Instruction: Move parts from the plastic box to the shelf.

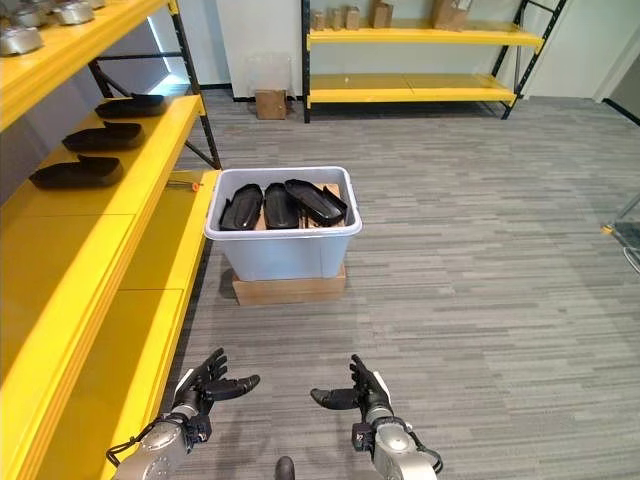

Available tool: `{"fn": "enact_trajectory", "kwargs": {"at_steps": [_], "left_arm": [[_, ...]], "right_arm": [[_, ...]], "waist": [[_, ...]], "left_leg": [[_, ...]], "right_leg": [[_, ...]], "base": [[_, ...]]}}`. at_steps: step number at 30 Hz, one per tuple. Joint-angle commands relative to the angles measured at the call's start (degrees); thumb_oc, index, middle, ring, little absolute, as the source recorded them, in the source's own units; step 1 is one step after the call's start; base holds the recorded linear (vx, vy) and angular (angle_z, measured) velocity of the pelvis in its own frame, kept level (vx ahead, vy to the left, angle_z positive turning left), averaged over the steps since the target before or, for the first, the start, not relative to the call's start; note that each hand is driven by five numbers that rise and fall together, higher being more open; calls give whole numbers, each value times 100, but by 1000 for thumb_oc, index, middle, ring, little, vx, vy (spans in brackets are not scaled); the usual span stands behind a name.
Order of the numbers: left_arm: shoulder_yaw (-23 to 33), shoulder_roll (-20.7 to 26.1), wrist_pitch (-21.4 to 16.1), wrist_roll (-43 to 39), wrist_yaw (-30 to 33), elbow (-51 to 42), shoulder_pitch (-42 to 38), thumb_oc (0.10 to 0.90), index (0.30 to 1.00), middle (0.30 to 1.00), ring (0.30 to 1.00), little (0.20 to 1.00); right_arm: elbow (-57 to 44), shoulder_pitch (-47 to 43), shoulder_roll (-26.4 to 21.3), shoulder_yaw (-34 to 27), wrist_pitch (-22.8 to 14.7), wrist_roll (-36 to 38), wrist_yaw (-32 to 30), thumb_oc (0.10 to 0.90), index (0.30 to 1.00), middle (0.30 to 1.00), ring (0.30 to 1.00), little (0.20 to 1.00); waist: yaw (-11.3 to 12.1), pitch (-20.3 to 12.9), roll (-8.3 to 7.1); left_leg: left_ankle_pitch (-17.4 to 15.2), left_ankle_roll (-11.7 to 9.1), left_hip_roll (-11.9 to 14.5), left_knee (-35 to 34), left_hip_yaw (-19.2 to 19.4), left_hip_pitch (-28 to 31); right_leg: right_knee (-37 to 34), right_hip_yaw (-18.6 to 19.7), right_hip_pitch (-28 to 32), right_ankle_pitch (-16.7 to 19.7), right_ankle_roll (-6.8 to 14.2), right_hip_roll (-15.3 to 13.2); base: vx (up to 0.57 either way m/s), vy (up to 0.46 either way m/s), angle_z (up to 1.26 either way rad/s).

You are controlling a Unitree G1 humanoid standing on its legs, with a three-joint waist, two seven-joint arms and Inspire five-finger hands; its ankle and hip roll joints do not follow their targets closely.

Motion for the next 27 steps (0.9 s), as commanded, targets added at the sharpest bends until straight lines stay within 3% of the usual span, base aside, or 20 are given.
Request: {"fn": "enact_trajectory", "kwargs": {"at_steps": [1, 3, 4, 7, 8, 10, 12, 13, 14, 16, 17, 18, 19, 20, 21, 22, 23, 24, 27], "left_arm": [[124, -23, -373, 140, -194, -463, -259, 900, 1000, 1000, 1000, 1000], [142, -48, -367, 168, -196, -387, -316, 900, 1000, 1000, 1000, 1000], [215, -76, -379, 169, -193, -311, -364, 900, 1000, 1000, 1000, 1000], [261, -113, -409, 185, -208, -255, -354, 900, 1000, 1000, 1000, 1000], [284, -143, -425, 202, -241, -244, -352, 900, 1000, 1000, 1000, 1000], [241, -211, -426, 262, -281, -204, -352, 900, 1000, 1000, 1000, 1000], [220, -325, -459, 82, -200, -253, -338, 900, 1000, 1000, 1000, 1000], [212, -344, -462, -3, -169, -266, -378, 900, 1000, 1000, 1000, 1000], [168, -349, -469, -57, -164, -293, -413, 900, 1000, 1000, 1000, 1000], [199, -338, -440, -91, -167, -281, -379, 900, 1000, 1000, 1000, 1000], [188, -343, -395, -72, -171, -287, -281, 900, 1000, 1000, 1000, 1000], [186, -345, -395, -72, -171, -287, -278, 900, 1000, 1000, 1000, 1000], [197, -340, -382, -46, -182, -273, -225, 900, 1000, 1000, 1000, 1000], [179, -333, -378, 10, -169, -223, -187, 900, 1000, 1000, 1000, 1000], [187, -325, -388, 20, -157, -243, -173, 900, 1000, 1000, 1000, 1000], [187, -326, -388, 21, -156, -244, -170, 900, 1000, 1000, 1000, 1000], [229, -327, -392, -10, -128, -231, -160, 900, 1000, 1000, 1000, 1000], [227, -328, -397, -8, -123, -220, -169, 900, 1000, 1000, 1000, 1000], [130, -281, -406, -22, -173, -239, -192, 900, 1000, 1000, 1000, 1000]], "right_arm": [[-413, -287, -155, -35, -449, 229, -3, 900, 1000, 1000, 1000, 1000], [-367, -305, -165, -57, -453, 220, -13, 900, 1000, 1000, 1000, 1000], [-359, -351, -159, -73, -430, 174, -21, 900, 1000, 1000, 1000, 1000], [-408, -349, -174, -82, -409, 74, 3, 900, 1000, 1000, 1000, 1000], [-433, -306, -215, -129, -407, 76, 25, 900, 1000, 1000, 1000, 1000], [-355, -265, -292, -165, -431, 120, 38, 900, 1000, 1000, 1000, 1000], [-406, -269, -454, -156, -472, 170, 66, 900, 1000, 1000, 1000, 1000], [-413, -273, -525, -169, -486, 212, 53, 900, 1000, 1000, 1000, 1000], [-362, -282, -587, -203, -504, 235, 51, 900, 1000, 1000, 1000, 1000], [-310, -283, -685, -248, -496, 219, 11, 900, 1000, 1000, 1000, 1000], [-300, -263, -701, -269, -475, 180, -33, 900, 1000, 1000, 1000, 1000], [-301, -260, -703, -269, -475, 180, -33, 900, 1000, 1000, 1000, 1000], [-329, -228, -699, -277, -470, 172, -27, 900, 1000, 1000, 1000, 1000], [-379, -185, -664, -281, -468, 163, -42, 900, 1000, 1000, 1000, 1000], [-356, -184, -655, -280, -473, 144, -49, 900, 1000, 1000, 1000, 1000], [-356, -183, -656, -279, -474, 144, -49, 900, 1000, 1000, 1000, 1000], [-360, -188, -651, -269, -466, 107, -41, 900, 1000, 1000, 1000, 1000], [-365, -181, -650, -267, -469, 101, -35, 900, 1000, 1000, 1000, 1000], [-327, -96, -526, -310, -450, 107, 20, 900, 1000, 1000, 1000, 1000]], "waist": [[-138, -58, -90], [-201, -26, -127], [-242, 2, -134], [-261, 23, -124], [-385, -55, -209], [-459, -251, -241], [-520, -356, -179], [-528, -366, -212], [-455, -273, -388], [-291, -104, -613], [-131, -14, -730], [-118, 2, -717], [-100, -2, -741], [-65, -64, -707], [-17, -55, -670], [-14, -32, -671], [13, -90, -548], [14, -108, -496], [-28, -308, -371]], "left_leg": [[-270, -470, 245, -36, -452, 158], [-453, -498, 194, -36, -499, 351], [-638, -556, 228, -36, -542, 568], [-794, -576, 267, -36, -553, 784], [-1081, -624, 255, -36, -718, 1169], [-1087, -738, 425, -36, -917, 1498], [-647, -935, 740, 536, -1129, 1486], [-34, -1112, 792, 1408, -1218, 1211], [409, -1202, 638, 2587, -1302, 557], [585, -1165, 496, 3701, -1060, -10], [201, -955, 393, 3131, -729, -665], [175, -953, 407, 3147, -721, -645], [134, -917, 566, 2661, -617, -698], [195, -922, 926, 1382, -601, -597], [303, -942, 1039, 867, -715, -533], [319, -943, 1040, 822, -710, -478], [683, -1131, 1315, 109, -887, -437], [760, -1195, 1368, -18, -916, -415], [399, -1178, 1239, -36, -720, -154]], "right_leg": [[-2524, -253, 436, 1754, -152, 380], [-3314, -335, 272, 2061, -53, 266], [-3845, -358, 28, 2326, 115, 105], [-3846, -320, -243, 2309, 209, 41], [-3846, -38, -222, 2487, 283, 129], [-3846, 99, 31, 2646, 220, 267], [-3779, 35, 328, 2488, -37, 575], [-3760, 74, 558, 2341, -230, 701], [-3822, 84, 840, 2197, -339, 670], [-3805, 121, 1132, 2048, -519, 627], [-3781, 223, 1329, 1928, -511, 568], [-3781, 230, 1351, 1921, -511, 581], [-3769, 234, 1405, 1870, -488, 569], [-3776, 238, 1467, 1728, -430, 584], [-3778, 287, 1534, 1641, -408, 602], [-3781, 287, 1568, 1633, -410, 601], [-3787, 353, 1684, 1499, -368, 633], [-3786, 361, 1733, 1460, -349, 632], [-3717, 457, 1846, 1360, -210, 484]], "base": [[310, -1, 22], [376, -42, 11], [430, -74, 16], [375, -75, 9], [713, -241, 17], [769, -316, 102], [641, -391, 106], [543, -429, -5], [398, -368, -12], [387, -288, -1], [365, -182, -44], [295, -55, -56], [266, 72, -32], [347, 103, -44], [259, 94, -113], [242, 121, -185], [222, 145, -86], [328, 269, -44], [251, 410, 7]]}}
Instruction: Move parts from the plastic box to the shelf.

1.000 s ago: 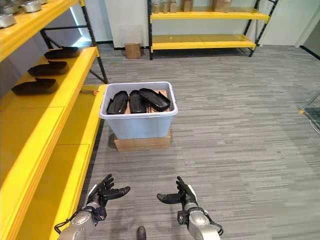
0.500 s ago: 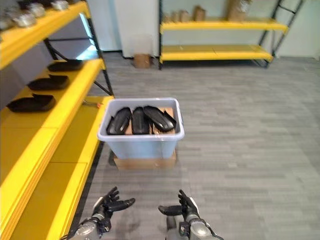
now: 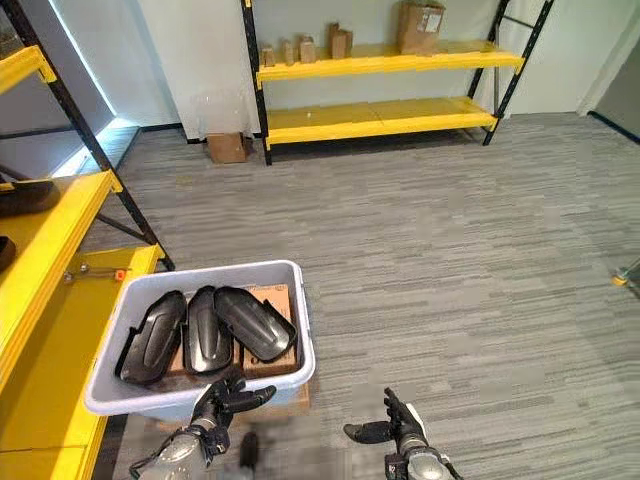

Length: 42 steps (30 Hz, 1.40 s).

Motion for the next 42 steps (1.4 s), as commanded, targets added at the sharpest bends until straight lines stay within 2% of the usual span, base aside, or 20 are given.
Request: {"fn": "enact_trajectory", "kwargs": {"at_steps": [1, 4, 6, 16, 18, 20, 21, 23, 25, 26, 27, 28, 30, 33, 34, 37, 42], "left_arm": [[178, 319, -436, 34, -55, -669, -320, 900, 1000, 1000, 1000, 1000], [225, 404, -439, 28, 26, -644, -426, 900, 1000, 1000, 1000, 1000], [235, 401, -446, 18, 50, -657, -423, 900, 1000, 1000, 1000, 1000], [213, 383, -422, 51, 2, -691, -433, 900, 1000, 1000, 1000, 1000], [182, 399, -433, 74, 11, -738, -461, 900, 1000, 1000, 1000, 1000], [161, 420, -433, 83, 16, -755, -473, 900, 1000, 1000, 1000, 1000], [141, 430, -432, 103, 18, -751, -502, 900, 1000, 1000, 1000, 1000], [103, 479, -450, 111, 13, -807, -517, 900, 1000, 1000, 1000, 1000], [103, 487, -447, 128, 17, -828, -546, 900, 1000, 1000, 1000, 1000], [103, 487, -447, 128, 17, -828, -547, 900, 1000, 1000, 1000, 1000], [130, 501, -469, 130, 20, -816, -594, 900, 1000, 1000, 1000, 1000], [138, 507, -470, 89, 71, -808, -629, 900, 1000, 1000, 1000, 1000], [153, 488, -470, 89, 56, -792, -629, 900, 1000, 1000, 1000, 1000], [153, 449, -496, 125, 17, -748, -595, 900, 1000, 1000, 1000, 1000], [160, 431, -490, 112, -17, -710, -553, 900, 1000, 1000, 1000, 1000], [129, 398, -455, 124, -56, -674, -495, 900, 1000, 1000, 1000, 1000], [191, 408, -433, 129, -73, -703, -399, 900, 1000, 1000, 1000, 1000]], "right_arm": [[-655, -457, 63, -53, -492, 97, 79, 900, 1000, 1000, 1000, 1000], [-594, -546, 215, 62, -456, 117, 83, 900, 1000, 1000, 1000, 1000], [-598, -546, 234, 80, -452, 108, 78, 900, 1000, 1000, 1000, 1000], [-594, -541, 241, 22, -440, 46, 41, 900, 1000, 1000, 1000, 1000], [-620, -635, 257, 30, -474, 29, 4, 900, 1000, 1000, 1000, 1000], [-624, -637, 250, 28, -480, 24, 9, 900, 1000, 1000, 1000, 1000], [-670, -648, 272, 30, -494, 47, 6, 900, 1000, 1000, 1000, 1000], [-713, -692, 236, 65, -513, 59, 20, 900, 1000, 1000, 1000, 1000], [-782, -726, 224, 83, -523, 30, 14, 900, 1000, 1000, 1000, 1000], [-782, -726, 224, 82, -522, 30, 14, 900, 1000, 1000, 1000, 1000], [-808, -766, 231, 80, -538, 13, -2, 900, 1000, 1000, 1000, 1000], [-822, -804, 229, 85, -539, -19, -19, 900, 1000, 1000, 1000, 1000], [-850, -775, 211, 60, -522, -60, 22, 900, 1000, 1000, 1000, 1000], [-835, -714, 201, 67, -511, -58, 66, 900, 1000, 1000, 1000, 1000], [-917, -649, 152, 41, -512, -66, 106, 900, 1000, 1000, 1000, 1000], [-966, -540, 80, -15, -518, -50, 123, 900, 1000, 1000, 1000, 1000], [-1052, -513, 19, -33, -525, -49, 149, 900, 1000, 1000, 1000, 1000]], "waist": [[299, -153, -54], [333, -191, -88], [340, -207, -102], [334, -278, -202], [346, -241, -213], [333, -210, -203], [288, -134, -183], [239, -38, -144], [234, 28, -84], [234, 28, -83], [288, 2, -85], [344, 13, -109], [292, 41, -150], [278, -19, -235], [286, -78, -269], [244, -138, -264], [263, -197, -222]], "left_leg": [[-711, -754, 348, -27, -191, 357], [-1010, -539, 37, -27, -70, 443], [-1084, -490, -34, -27, -33, 495], [-1201, -446, -121, -27, -4, 562], [-1239, -374, -202, -27, 15, 547], [-1240, -353, -214, -27, 6, 536], [-1229, -310, -231, -27, -53, 506], [-1193, -287, -239, -27, -98, 485], [-1183, -274, -240, -27, -149, 467], [-1184, -274, -240, -27, -150, 466], [-1255, -312, -246, -27, -102, 472], [-1299, -354, -189, -27, -44, 477], [-1295, -395, -166, -27, -128, 529], [-1340, -483, -116, -27, -139, 623], [-1345, -552, -46, -27, -195, 668], [-1320, -648, 103, -27, -340, 675], [-1291, -719, 208, -27, -365, 684]], "right_leg": [[-1811, 364, -500, 1997, 232, -501], [-1675, 487, -690, 2146, 464, -747], [-1678, 497, -705, 2207, 520, -803], [-1873, 375, -574, 2313, 595, -971], [-1668, 423, -702, 2402, 665, -1033], [-1489, 444, -776, 2392, 662, -1019], [-1047, 547, -1008, 2443, 660, -926], [-694, 659, -1220, 2625, 660, -801], [-527, 705, -1405, 2653, 632, -735], [-525, 705, -1407, 2651, 632, -734], [-1090, 445, -1366, 2723, 559, -1057], [-1502, 126, -1538, 2792, 546, -1247], [-1624, 92, -1349, 2824, 576, -1299], [-1699, 32, -1209, 2789, 601, -1251], [-1799, -170, -1067, 2791, 598, -1237], [-1898, -363, -844, 2577, 513, -1115], [-1971, -425, -727, 2444, 459, -1026]], "base": [[155, 520, -18], [60, 408, -28], [29, 159, 5], [29, 36, 6], [24, 104, 0], [2, 101, -11], [-16, 114, -10], [-22, 76, 2], [0, 41, 9], [85, -11, 7], [104, -82, 3], [143, -125, -5], [93, -95, -24], [103, -89, 27], [218, -228, 56], [116, -157, 44], [45, -77, 8]]}}
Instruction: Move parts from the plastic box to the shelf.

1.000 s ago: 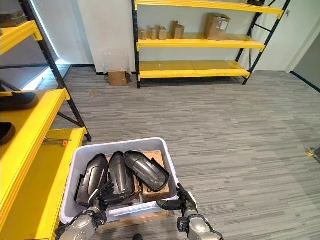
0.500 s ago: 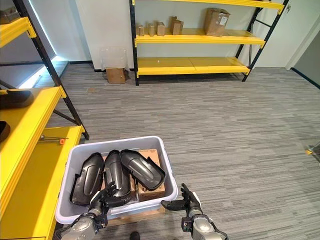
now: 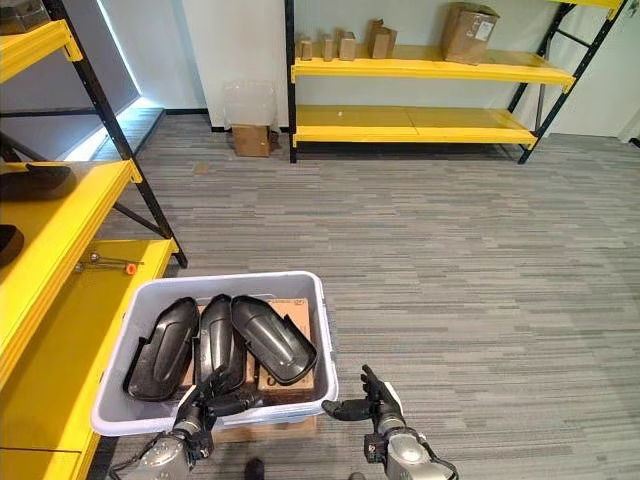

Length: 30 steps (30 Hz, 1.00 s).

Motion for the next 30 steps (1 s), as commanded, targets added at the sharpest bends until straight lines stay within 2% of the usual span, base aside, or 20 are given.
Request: {"fn": "enact_trajectory", "kwargs": {"at_steps": [1, 11, 19, 22, 25, 30], "left_arm": [[148, 172, -381, 122, -89, -402, -549, 900, 1000, 1000, 1000, 1000], [212, 152, -395, 145, -126, -418, -520, 900, 1000, 1000, 1000, 1000], [353, 145, -436, 238, -200, -461, -445, 900, 1000, 1000, 1000, 1000], [375, 141, -487, 301, -273, -475, -401, 900, 1000, 1000, 1000, 1000], [314, 163, -509, 259, -290, -459, -425, 900, 1000, 1000, 1000, 1000], [218, 315, -521, 151, -396, -632, -330, 900, 1000, 1000, 1000, 1000]], "right_arm": [[-746, -333, 29, -181, -524, -43, 76, 900, 1000, 1000, 1000, 1000], [-968, -497, -143, -230, -597, -310, 43, 900, 1000, 1000, 1000, 1000], [-1551, -868, -463, -369, -730, -933, 25, 900, 1000, 1000, 1000, 1000], [-1692, -1212, -661, -418, -816, -1327, -6, 900, 1000, 1000, 1000, 1000], [-1500, -1849, -753, -137, -796, -1557, -39, 900, 1000, 1000, 1000, 1000], [-1205, -3426, -1298, 788, -696, -2337, 253, 900, 1000, 1000, 1000, 1000]], "waist": [[54, -224, -142], [83, -266, -62], [124, -277, -18], [175, -278, -12], [264, -255, -7], [512, -80, -1]], "left_leg": [[-571, -43, 10, -5, 18, 512], [-553, -112, 115, -5, 21, 572], [-569, -121, 139, -5, 95, 605], [-588, -122, 142, -5, 95, 618], [-579, -142, 143, -5, 76, 585], [-506, -216, 175, -5, -18, 385]], "right_leg": [[55, 68, -115, 633, 71, -414], [6, 114, -17, 475, 20, -312], [6, 188, -17, 445, 57, -298], [6, 207, -4, 424, 60, -295], [6, 178, -16, 392, 60, -288], [6, 51, -108, 359, 44, -282]], "base": [[39, -91, -3], [14, -37, 1], [-3, -7, -4], [7, 4, -6], [0, 0, 0], [-6, -14, 10]]}}
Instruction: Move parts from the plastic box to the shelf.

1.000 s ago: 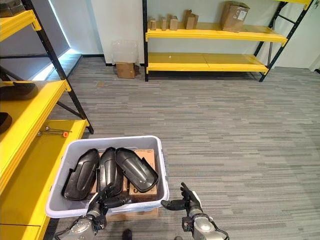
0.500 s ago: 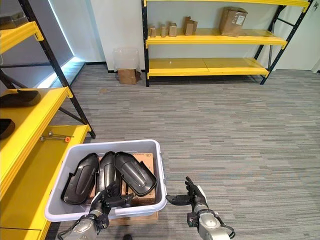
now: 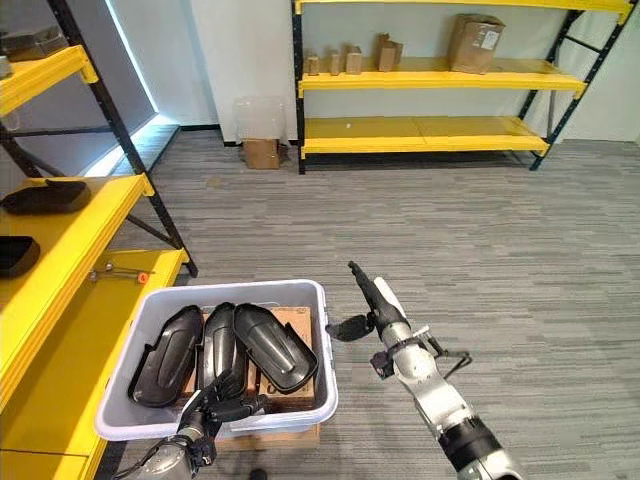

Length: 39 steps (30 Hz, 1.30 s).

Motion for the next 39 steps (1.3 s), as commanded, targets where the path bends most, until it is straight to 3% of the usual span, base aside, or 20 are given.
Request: {"fn": "enact_trajectory", "kwargs": {"at_steps": [1, 4, 8, 14, 18, 24, 39], "left_arm": [[85, 325, -502, 48, -200, -524, -527, 900, 1000, 1000, 1000, 1000], [-52, 430, -631, -89, -82, -567, -841, 900, 1000, 1000, 1000, 1000], [-141, 553, -742, -105, -27, -721, -1136, 900, 1000, 1000, 1000, 1000], [-181, 592, -773, -119, 3, -784, -1301, 900, 1000, 1000, 1000, 1000], [-155, 593, -779, -87, 42, -697, -1390, 900, 1000, 1000, 1000, 1000], [-103, 649, -773, 93, -17, -746, -1456, 900, 1000, 1000, 1000, 1000], [-46, 767, -749, 194, -62, -754, -1474, 900, 1000, 1000, 1000, 1000]], "right_arm": [[-196, -1015, -46, 26, -500, -397, 32, 900, 1000, 1000, 1000, 1000], [327, -2429, -106, 965, -370, -773, 207, 900, 1000, 1000, 1000, 1000], [202, -3047, -385, 1316, -348, -599, 380, 900, 1000, 1000, 1000, 1000], [-8, -3559, -685, 1608, -338, -776, 528, 900, 1000, 1000, 1000, 1000], [-360, -3641, -799, 1764, -367, -865, 685, 900, 1000, 1000, 1000, 1000], [-1413, -3418, -1389, 1862, -473, -669, 1172, 900, 1000, 1000, 1000, 1000], [-2415, -3756, -2250, 2116, -573, -171, 1547, 900, 1000, 1000, 1000, 1000]], "waist": [[185, 109, -315], [337, 496, -315], [374, 977, -338], [340, 1144, -407], [313, 1258, -489], [204, 1477, -611], [147, 1657, -837]], "left_leg": [[-428, -120, 103, -2, 3, 406], [-275, -150, 125, -2, -42, -4], [-59, -143, 85, 15, -33, -429], [-15, -109, -19, 54, 79, -826], [-41, -80, -45, 125, 145, -946], [-113, -51, -89, 325, 182, -1134], [-143, -64, -50, 398, 225, -1148]], "right_leg": [[45, 10, -94, 395, 108, -367], [45, 6, -453, 469, 83, -354], [45, 24, -840, 594, 67, -386], [45, 159, -1304, 796, 124, -455], [45, 245, -1464, 857, 143, -476], [45, 295, -1608, 941, 170, -527], [45, 313, -1639, 987, 182, -511]], "base": [[-76, -19, 25], [-201, -23, 13], [-194, -7, 6], [-88, 33, -3], [-59, 39, -18], [-42, 20, -4], [-3, 0, 0]]}}
